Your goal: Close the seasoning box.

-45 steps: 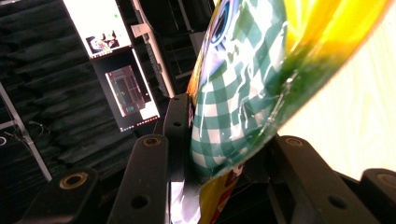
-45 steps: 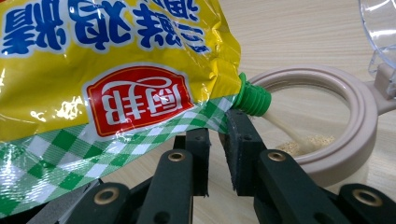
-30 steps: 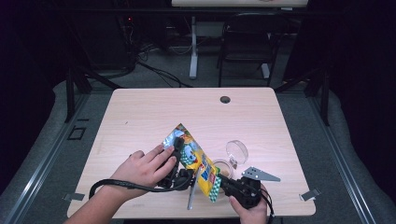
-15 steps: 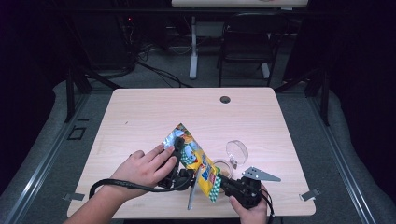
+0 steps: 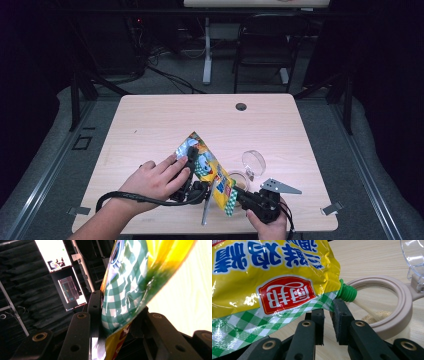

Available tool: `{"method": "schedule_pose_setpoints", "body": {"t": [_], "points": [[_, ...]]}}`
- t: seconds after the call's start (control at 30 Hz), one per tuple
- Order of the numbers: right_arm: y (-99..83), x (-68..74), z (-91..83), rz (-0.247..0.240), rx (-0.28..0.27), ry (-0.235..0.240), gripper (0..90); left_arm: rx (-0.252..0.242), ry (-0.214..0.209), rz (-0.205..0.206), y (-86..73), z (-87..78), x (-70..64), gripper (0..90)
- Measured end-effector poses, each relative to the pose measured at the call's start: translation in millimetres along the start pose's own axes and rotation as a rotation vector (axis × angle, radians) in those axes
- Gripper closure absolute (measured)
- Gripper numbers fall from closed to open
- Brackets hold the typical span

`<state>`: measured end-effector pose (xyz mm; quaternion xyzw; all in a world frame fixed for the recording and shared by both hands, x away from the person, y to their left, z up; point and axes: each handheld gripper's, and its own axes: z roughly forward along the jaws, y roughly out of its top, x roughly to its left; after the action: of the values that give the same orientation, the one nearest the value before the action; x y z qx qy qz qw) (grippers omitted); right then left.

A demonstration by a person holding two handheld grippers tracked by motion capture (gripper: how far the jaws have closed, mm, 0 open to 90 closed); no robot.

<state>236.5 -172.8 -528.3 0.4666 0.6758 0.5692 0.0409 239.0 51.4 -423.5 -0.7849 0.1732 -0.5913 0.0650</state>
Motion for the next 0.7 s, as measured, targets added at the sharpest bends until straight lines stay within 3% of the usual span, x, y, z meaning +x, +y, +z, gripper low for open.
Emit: {"method": "schedule_pose_setpoints", "body": {"t": [0.27,0.7], "points": [[0.2,-0.2,-0.3,0.013,0.002,0.01,80.3,-0.006,0.024,0.02,1.4,-1.1,2.2,68.7],[-0.2,-0.8,0.6,0.021,0.006,0.019,80.3,-0.005,0.011,0.015,1.8,-1.9,0.9,70.5]]}}
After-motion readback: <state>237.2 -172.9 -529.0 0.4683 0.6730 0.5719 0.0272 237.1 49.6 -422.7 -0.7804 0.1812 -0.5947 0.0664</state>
